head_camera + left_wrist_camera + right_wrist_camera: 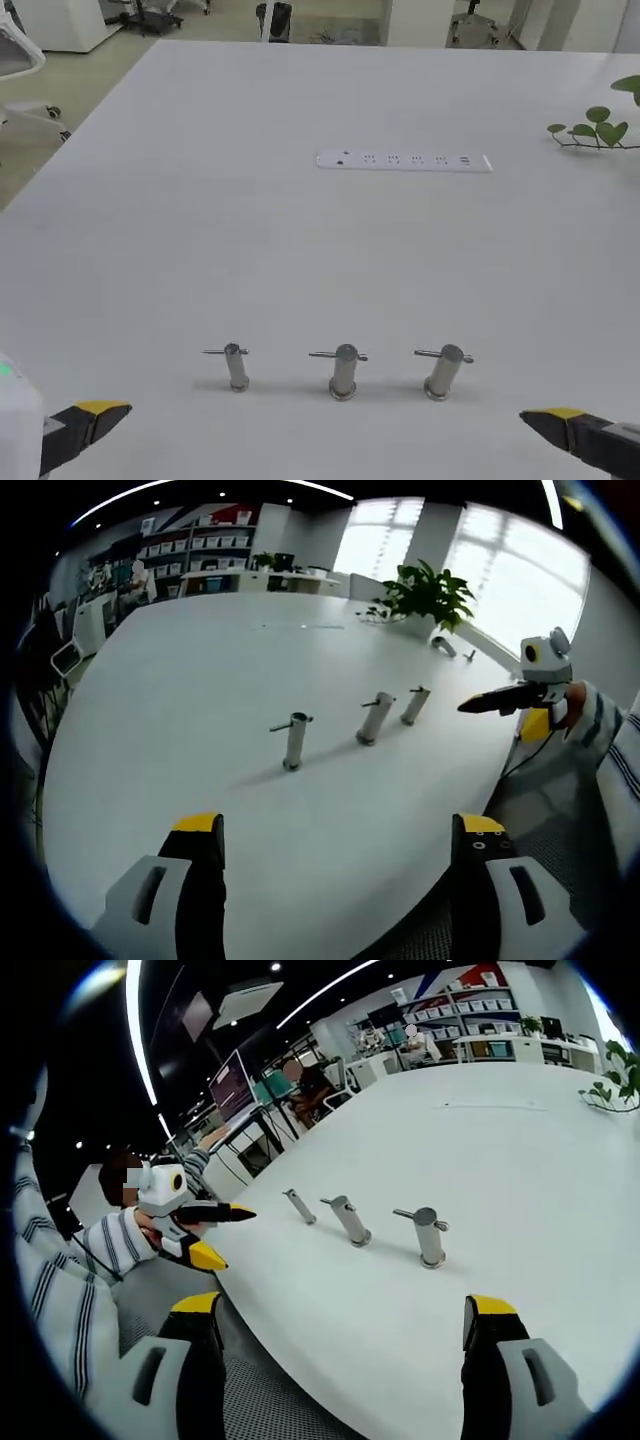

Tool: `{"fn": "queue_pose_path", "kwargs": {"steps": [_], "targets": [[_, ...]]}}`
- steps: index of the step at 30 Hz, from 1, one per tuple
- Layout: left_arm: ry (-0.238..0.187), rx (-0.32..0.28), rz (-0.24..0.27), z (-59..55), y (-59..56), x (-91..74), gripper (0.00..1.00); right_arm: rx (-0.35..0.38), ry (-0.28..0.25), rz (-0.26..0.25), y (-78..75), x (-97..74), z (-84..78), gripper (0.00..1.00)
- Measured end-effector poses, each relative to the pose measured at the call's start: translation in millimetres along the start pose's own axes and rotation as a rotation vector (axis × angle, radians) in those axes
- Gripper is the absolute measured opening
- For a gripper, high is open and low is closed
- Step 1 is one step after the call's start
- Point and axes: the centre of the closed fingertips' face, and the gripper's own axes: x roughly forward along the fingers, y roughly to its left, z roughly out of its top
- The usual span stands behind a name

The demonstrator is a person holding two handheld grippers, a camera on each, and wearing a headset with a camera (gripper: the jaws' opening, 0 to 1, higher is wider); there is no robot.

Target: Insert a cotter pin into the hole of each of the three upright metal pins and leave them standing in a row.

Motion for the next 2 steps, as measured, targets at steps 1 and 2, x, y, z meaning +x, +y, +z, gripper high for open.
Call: {"fn": "queue_pose_path", "kwargs": {"steps": [1,2], "targets": [[-0.001,0.001,0.008,-0.4,1.4,0.5,0.93,0.0,0.003,-0.004,-1.3,-0.4,0.0,0.98],[0.0,0.003,0.009,-0.7,1.9,0.8,0.93,0.001,0.005,-0.008,-2.2,-0.8,0.0,0.98]]}}
